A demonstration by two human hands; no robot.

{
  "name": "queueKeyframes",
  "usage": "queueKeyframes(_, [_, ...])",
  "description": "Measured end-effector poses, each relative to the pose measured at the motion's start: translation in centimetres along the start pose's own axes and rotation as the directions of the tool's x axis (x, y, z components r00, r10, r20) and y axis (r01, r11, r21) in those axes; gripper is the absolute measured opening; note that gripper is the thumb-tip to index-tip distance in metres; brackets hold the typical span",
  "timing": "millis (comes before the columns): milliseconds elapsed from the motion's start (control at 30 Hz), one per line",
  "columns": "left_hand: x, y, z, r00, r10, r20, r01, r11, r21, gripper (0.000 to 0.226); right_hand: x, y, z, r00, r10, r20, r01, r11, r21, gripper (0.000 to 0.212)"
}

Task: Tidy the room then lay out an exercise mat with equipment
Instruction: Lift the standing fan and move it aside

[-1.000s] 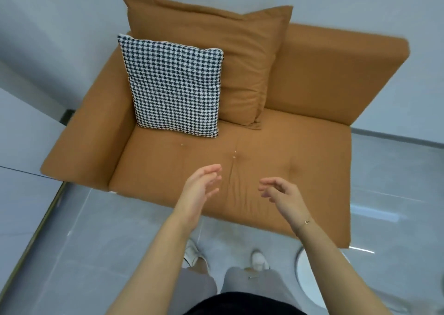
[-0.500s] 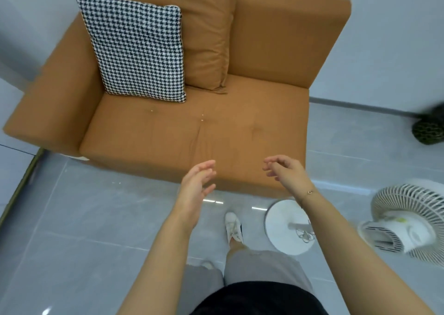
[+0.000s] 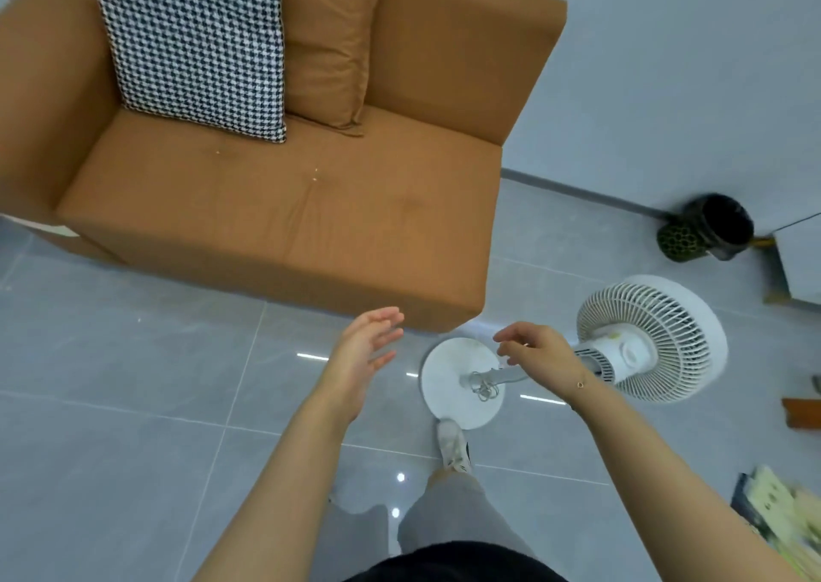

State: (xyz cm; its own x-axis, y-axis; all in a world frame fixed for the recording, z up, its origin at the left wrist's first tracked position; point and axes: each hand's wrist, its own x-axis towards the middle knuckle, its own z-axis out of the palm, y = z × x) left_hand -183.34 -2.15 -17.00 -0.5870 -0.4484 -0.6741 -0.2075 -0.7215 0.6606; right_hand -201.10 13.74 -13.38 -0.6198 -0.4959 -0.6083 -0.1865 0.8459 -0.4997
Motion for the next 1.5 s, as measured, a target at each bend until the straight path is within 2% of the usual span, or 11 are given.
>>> queueKeyframes(167, [1.8,-5.1,5.6,0.997,-0.061,-0.055,0.061,0.998,-0.005,0.019,4.0,5.5,-4.0,0.99,0.018,0.137,0.016,0.97,-0.243,0.019])
queueKeyframes(333, [5.3,-11.7,12.0,0.972,-0.116,-0.205,0.09,0.987,-0.134,0.018,10.9,11.8,-6.5,0.959,0.042,0.281,0.091,0.891,-0.444,0.025])
queueKeyframes(567, [8.4,-18.8,14.9,0.917,-0.252,-0.311,0.148,0.935,-0.321,0.018,19.0,17.7,-3.7,0.856,0.217,0.469,0.265,0.595,-0.759,0.044])
queueKeyframes(733, [12.8,-22.3,13.5,0.884,-0.242,-0.4,0.125,0.947,-0.295,0.023,24.5,21.1,1.7,0.864,0.307,0.399,0.31,0.298,-0.903,0.046])
queueKeyframes(833, [16.8,-25.4,13.3,0.892,-0.251,-0.376,0.138,0.943,-0.303,0.02,28.8,24.9,5.1,0.813,0.529,0.244,0.152,0.212,-0.965,0.076])
queueKeyframes(867, [18.0,-26.5,13.3,0.892,-0.263,-0.368,0.149,0.939,-0.31,0.019,29.5,25.7,5.9,0.796,0.56,0.229,0.129,0.213,-0.968,0.08])
queueKeyframes(900, [19.1,-27.8,13.3,0.892,-0.274,-0.358,0.164,0.937,-0.31,0.019,30.3,26.9,6.5,0.798,0.559,0.227,0.148,0.184,-0.972,0.067])
queueKeyframes(967, [21.1,-30.9,13.3,0.889,-0.31,-0.338,0.207,0.929,-0.308,0.021,31.3,29.0,7.1,0.841,0.509,0.184,0.11,0.173,-0.979,0.041])
queueKeyframes(1000, [21.7,-32.1,13.2,0.884,-0.328,-0.332,0.226,0.923,-0.311,0.023,31.9,30.0,7.1,0.842,0.505,0.187,0.081,0.225,-0.971,0.039])
queueKeyframes(1233, [21.1,-37.5,14.8,0.835,-0.464,-0.297,0.36,0.867,-0.343,0.019,30.7,33.9,4.9,0.848,0.498,0.184,0.114,0.168,-0.979,0.04])
queueKeyframes(1500, [17.7,-38.0,16.7,0.831,-0.515,-0.209,0.426,0.831,-0.357,0.014,24.8,37.2,1.0,0.824,0.507,0.251,0.059,0.365,-0.929,0.036])
